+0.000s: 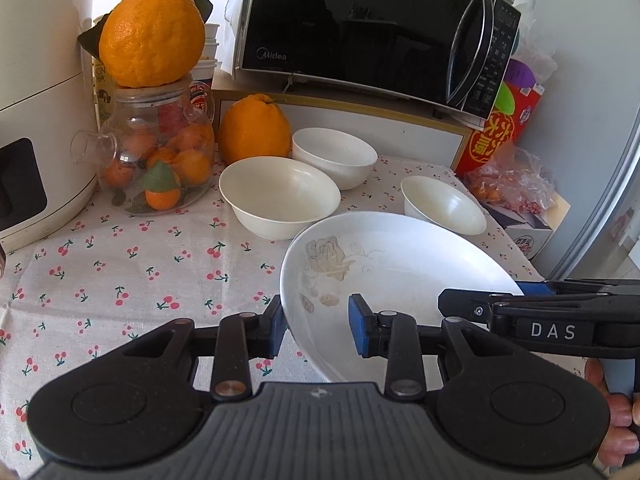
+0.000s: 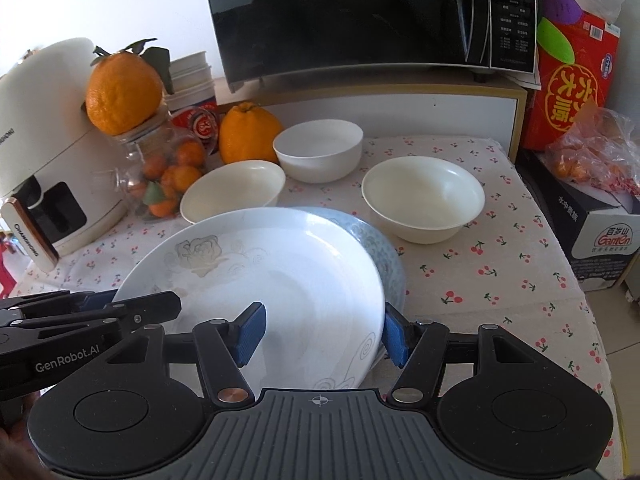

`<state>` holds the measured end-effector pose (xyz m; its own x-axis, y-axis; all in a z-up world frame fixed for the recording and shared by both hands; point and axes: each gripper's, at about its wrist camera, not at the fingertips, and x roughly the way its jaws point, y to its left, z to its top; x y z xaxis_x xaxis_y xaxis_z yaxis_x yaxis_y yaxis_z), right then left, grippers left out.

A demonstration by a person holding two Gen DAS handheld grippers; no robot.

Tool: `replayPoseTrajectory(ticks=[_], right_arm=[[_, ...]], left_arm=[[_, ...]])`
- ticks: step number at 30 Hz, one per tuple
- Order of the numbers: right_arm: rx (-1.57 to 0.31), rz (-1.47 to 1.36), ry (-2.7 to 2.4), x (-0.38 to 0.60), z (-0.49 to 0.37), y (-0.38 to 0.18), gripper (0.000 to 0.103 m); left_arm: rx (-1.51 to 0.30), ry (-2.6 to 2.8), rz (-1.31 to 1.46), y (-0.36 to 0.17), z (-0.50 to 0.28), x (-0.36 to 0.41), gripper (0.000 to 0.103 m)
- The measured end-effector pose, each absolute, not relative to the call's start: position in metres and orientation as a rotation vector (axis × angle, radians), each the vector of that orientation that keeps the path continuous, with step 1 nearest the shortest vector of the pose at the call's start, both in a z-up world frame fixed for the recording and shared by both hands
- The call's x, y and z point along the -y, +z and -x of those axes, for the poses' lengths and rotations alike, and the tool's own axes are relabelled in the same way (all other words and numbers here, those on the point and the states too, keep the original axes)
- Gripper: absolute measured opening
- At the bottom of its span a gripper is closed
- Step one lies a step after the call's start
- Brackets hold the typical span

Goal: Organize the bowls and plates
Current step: 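Lift the white plate with both grippers toward the blue plate stack, then lower the white rose-print plate onto the blue stack and open both grippers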

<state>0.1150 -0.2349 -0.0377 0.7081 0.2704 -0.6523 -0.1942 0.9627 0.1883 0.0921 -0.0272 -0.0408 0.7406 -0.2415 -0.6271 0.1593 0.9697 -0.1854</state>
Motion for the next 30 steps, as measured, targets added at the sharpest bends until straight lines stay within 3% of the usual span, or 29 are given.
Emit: replayPoseTrajectory(ticks=[30], right_arm=[[-0.71,-0.033,0.197,0.224,-0.137,-0.043,0.063]], left_arm=[[-0.716,-0.118,0.102,-0.053,-0.116,0.042,0.03]])
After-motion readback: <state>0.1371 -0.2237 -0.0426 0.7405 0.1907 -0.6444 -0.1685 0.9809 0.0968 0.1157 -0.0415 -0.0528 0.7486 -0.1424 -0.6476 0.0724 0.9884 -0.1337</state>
